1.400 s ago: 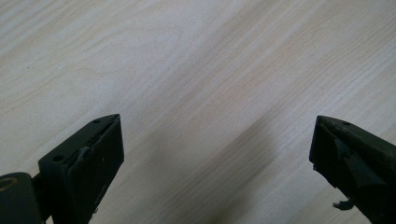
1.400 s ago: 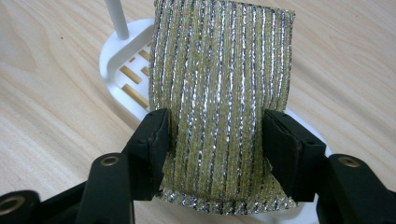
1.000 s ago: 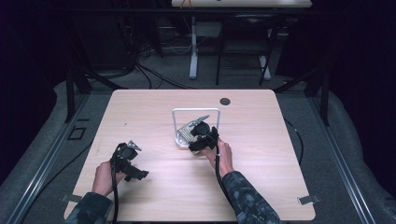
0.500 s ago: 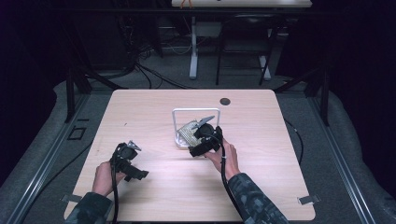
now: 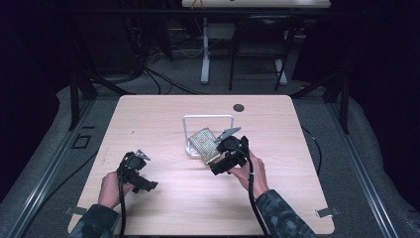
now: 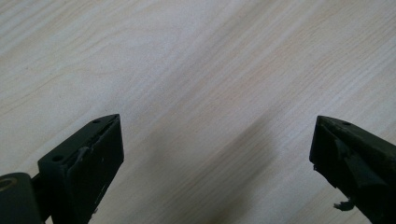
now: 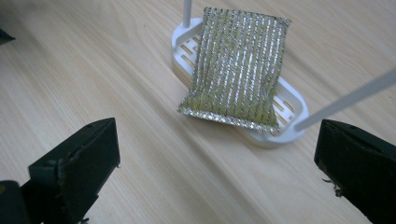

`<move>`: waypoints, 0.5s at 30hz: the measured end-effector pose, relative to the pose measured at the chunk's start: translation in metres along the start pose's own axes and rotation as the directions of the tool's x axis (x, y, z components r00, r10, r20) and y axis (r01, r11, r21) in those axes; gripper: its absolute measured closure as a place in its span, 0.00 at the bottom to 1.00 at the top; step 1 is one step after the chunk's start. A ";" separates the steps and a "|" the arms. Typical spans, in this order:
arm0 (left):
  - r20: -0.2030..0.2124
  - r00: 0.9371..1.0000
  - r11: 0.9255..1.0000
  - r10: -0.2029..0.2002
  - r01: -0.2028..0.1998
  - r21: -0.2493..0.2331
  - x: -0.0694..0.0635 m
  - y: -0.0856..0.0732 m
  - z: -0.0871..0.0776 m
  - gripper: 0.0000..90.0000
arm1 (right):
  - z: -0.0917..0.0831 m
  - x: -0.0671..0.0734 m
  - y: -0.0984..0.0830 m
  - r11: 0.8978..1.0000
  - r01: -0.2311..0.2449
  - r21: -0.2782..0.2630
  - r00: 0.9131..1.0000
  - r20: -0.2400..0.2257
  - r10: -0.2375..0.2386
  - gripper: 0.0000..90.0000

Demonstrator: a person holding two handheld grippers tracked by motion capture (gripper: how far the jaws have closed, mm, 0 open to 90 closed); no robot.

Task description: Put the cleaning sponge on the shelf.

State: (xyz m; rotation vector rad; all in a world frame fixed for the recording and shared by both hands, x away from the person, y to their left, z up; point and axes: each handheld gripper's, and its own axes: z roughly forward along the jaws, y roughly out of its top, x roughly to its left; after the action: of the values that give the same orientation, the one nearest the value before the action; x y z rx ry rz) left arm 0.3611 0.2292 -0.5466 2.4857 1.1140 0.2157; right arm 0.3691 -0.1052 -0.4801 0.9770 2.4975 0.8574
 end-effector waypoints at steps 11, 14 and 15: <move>-0.008 1.000 1.000 0.005 -0.004 0.008 -0.001 0.000 0.001 0.03 | -0.040 -0.013 -0.038 1.000 -0.006 -0.012 0.999 0.032 0.006 0.00; -0.011 1.000 1.000 0.001 -0.001 0.013 -0.001 0.000 0.001 0.03 | -0.052 -0.018 -0.055 1.000 -0.014 0.000 0.999 0.053 0.014 0.00; -0.011 1.000 1.000 0.000 0.000 0.014 -0.002 0.000 0.001 0.03 | -0.056 -0.021 -0.063 1.000 -0.023 0.012 0.997 0.070 0.022 0.00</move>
State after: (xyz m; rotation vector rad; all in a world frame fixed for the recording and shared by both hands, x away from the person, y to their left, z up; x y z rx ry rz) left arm 0.3606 0.2275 -0.5473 2.4997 1.1234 0.2227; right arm 0.3247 -0.1798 -0.4751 1.0237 2.4405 0.8012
